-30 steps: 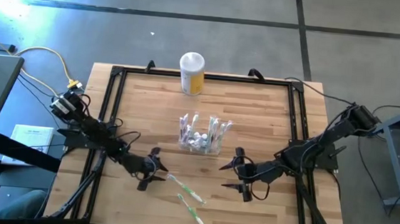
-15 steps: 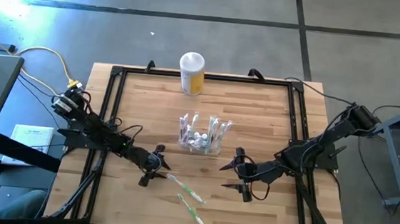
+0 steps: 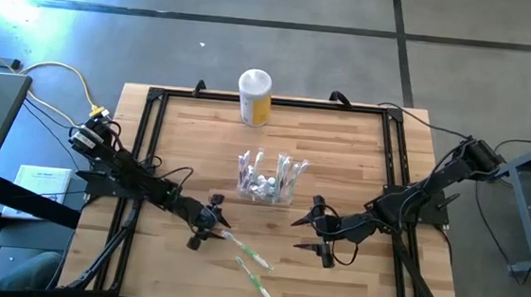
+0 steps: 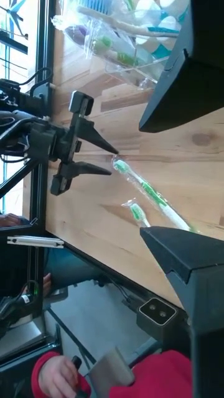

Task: Pick & Place toothbrushing station
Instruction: Put the green toothbrush into the transparent organizer

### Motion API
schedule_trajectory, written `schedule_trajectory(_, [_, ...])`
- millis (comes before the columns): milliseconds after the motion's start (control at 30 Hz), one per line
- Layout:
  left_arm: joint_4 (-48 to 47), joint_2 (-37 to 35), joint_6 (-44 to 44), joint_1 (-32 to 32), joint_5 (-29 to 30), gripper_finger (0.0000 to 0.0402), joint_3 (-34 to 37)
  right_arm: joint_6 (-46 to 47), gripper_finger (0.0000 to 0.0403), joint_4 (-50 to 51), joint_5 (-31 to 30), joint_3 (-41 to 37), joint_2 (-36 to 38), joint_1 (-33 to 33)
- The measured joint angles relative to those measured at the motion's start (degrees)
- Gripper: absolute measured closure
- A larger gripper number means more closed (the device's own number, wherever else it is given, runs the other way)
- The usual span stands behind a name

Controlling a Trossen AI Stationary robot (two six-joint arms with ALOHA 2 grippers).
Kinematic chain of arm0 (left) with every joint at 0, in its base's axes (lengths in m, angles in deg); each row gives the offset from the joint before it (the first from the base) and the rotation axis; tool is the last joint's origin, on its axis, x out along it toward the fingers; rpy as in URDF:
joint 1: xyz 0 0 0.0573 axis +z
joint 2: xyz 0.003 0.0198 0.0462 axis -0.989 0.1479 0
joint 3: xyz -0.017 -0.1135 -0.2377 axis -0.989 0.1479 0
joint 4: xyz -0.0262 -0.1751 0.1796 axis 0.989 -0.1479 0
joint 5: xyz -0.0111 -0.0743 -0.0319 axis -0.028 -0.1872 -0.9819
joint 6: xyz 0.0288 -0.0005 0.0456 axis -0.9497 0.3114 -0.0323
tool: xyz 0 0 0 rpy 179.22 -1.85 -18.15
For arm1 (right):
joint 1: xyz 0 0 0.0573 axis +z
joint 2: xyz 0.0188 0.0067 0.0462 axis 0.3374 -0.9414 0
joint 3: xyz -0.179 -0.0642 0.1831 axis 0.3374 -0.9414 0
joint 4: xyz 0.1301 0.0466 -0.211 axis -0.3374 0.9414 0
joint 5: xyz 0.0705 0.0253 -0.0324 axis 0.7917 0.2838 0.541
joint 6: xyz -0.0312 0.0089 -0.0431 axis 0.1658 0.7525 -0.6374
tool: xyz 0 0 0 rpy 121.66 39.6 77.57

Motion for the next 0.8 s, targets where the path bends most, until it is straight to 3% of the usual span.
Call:
schedule_trajectory(300, [-1.34, 0.93, 0.03, 0.00, 0.12, 0.0226, -0.93, 0.01, 0.0149, 0.04, 0.00, 0.00, 0.00, 0.00])
schedule_trajectory(800, [-1.31, 9.09, -2.67, 0.00, 0.72, 0.0226, -6.71, -0.23, 0.0149, -0.12, 0.02, -0.02, 0.02, 0.00])
